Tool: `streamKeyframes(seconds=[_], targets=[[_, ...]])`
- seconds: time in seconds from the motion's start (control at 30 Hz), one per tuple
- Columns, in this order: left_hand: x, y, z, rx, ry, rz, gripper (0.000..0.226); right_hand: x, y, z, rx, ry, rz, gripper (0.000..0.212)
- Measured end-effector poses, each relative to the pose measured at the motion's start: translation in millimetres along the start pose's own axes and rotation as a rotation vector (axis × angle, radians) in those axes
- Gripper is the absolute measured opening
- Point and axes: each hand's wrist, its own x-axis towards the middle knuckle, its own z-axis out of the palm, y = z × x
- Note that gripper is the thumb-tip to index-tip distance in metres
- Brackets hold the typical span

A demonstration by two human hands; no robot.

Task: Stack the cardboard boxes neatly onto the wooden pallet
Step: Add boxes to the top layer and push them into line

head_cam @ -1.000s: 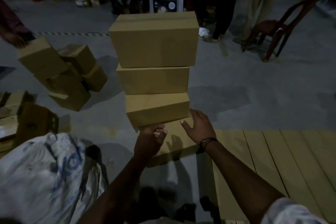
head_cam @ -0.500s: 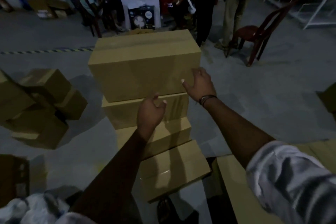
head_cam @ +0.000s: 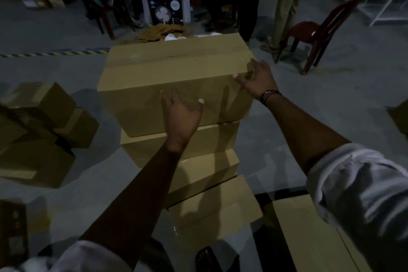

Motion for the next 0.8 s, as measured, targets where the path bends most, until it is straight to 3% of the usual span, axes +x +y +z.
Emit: streamKeyframes(seconds=[0.13, 0.23, 0.4, 0.53, 0.7, 0.8], targets=[[5, -4, 2, -0.042, 0.014, -0.01, 0.101, -39, -2, 16, -0.062, 0.139, -0.028, 0.076], [3, 6, -1, -0.088, 0.083, -0.089, 0.099, -101, -15, 38, -0.073, 0.222, -0.186, 0.065], [12, -4, -24, -0.039, 0.181, -0.161, 0.095, -162, -53, 42, -0.221, 0.154, -0.442, 0.043], [24, -18, -35, -0.021, 0.134, -0.108, 0.094, -83, -84, 25, -0.269, 0.202, -0.497, 0.041], [38, -31, -42, -0.044, 0.068, -0.094, 0.092, 56, -86, 32, -0.359, -0.089, -0.284, 0.086], [46, -33, -47, -0.002, 0.02, -0.092, 0.093, 66, -89, 40, -0.287, -0.246, -0.246, 0.079]])
